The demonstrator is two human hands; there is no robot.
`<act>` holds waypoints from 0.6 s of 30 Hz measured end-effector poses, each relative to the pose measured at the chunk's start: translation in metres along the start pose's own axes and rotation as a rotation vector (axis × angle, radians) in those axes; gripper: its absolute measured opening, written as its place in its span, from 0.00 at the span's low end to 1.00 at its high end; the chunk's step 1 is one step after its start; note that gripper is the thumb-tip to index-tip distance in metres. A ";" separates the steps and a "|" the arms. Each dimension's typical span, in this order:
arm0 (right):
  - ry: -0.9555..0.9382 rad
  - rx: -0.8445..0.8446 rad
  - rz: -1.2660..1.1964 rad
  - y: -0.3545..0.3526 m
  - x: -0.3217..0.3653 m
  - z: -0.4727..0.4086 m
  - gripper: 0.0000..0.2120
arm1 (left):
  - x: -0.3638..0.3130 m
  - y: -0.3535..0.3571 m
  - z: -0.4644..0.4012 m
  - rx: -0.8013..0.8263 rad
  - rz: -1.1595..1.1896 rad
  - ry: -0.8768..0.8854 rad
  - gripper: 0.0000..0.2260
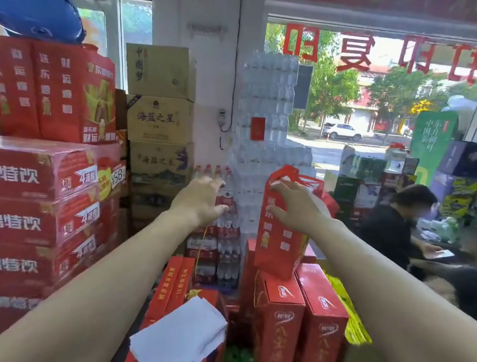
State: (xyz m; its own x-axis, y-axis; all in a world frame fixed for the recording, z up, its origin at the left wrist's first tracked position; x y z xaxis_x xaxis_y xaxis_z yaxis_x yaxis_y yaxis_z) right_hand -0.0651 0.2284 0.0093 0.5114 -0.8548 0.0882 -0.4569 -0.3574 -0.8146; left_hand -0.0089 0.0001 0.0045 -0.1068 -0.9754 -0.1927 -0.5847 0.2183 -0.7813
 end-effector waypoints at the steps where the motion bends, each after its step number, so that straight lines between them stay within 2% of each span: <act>1: 0.021 0.008 0.004 0.000 -0.004 0.004 0.26 | -0.004 0.005 0.000 0.015 0.002 0.007 0.25; 8: 0.131 0.032 0.053 0.007 -0.058 0.035 0.27 | -0.047 0.038 -0.002 0.059 0.031 0.066 0.25; 18: 0.097 0.083 0.027 0.010 -0.166 0.043 0.26 | -0.132 0.098 -0.020 0.092 0.035 0.014 0.26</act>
State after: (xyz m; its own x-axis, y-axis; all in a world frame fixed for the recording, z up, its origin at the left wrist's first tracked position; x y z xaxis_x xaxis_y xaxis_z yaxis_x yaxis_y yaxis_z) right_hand -0.1231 0.3825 -0.0386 0.4254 -0.8974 0.1169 -0.4055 -0.3045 -0.8619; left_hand -0.0683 0.1496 -0.0347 -0.1374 -0.9673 -0.2131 -0.5042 0.2535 -0.8255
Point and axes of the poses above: each hand's wrist, its own z-axis away from the middle knuckle, its own y-axis out of the palm, x = y × z, the point moved 1 cm from there along -z, towards the middle knuckle, and after that the axes turned 10 degrees about -x, right-handed, at the moved point
